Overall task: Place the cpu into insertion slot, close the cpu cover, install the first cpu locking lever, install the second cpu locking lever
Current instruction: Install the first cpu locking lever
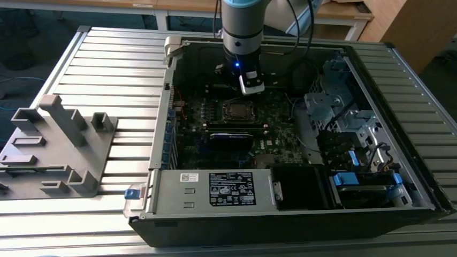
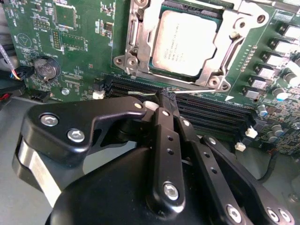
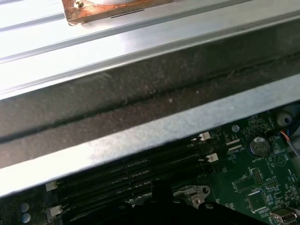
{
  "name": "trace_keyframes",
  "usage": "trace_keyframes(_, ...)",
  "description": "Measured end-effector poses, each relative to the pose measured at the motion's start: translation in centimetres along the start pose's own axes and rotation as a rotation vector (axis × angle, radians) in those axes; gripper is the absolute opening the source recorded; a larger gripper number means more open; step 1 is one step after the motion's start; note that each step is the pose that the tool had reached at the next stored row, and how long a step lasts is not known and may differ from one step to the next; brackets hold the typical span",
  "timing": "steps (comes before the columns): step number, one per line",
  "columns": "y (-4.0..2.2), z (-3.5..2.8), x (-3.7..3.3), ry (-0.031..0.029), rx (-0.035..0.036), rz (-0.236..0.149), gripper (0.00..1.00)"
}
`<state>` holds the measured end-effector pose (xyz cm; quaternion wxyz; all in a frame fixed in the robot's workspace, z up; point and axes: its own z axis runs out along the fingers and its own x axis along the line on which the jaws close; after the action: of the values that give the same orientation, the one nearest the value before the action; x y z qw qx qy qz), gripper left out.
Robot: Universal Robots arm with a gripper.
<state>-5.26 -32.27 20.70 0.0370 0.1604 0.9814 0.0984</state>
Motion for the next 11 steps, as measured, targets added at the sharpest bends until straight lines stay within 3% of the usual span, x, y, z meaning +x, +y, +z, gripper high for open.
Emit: trace_keyframes(11,-0.05,0.23,0.01,-0.0112,-0.0037,-0.002,0.11)
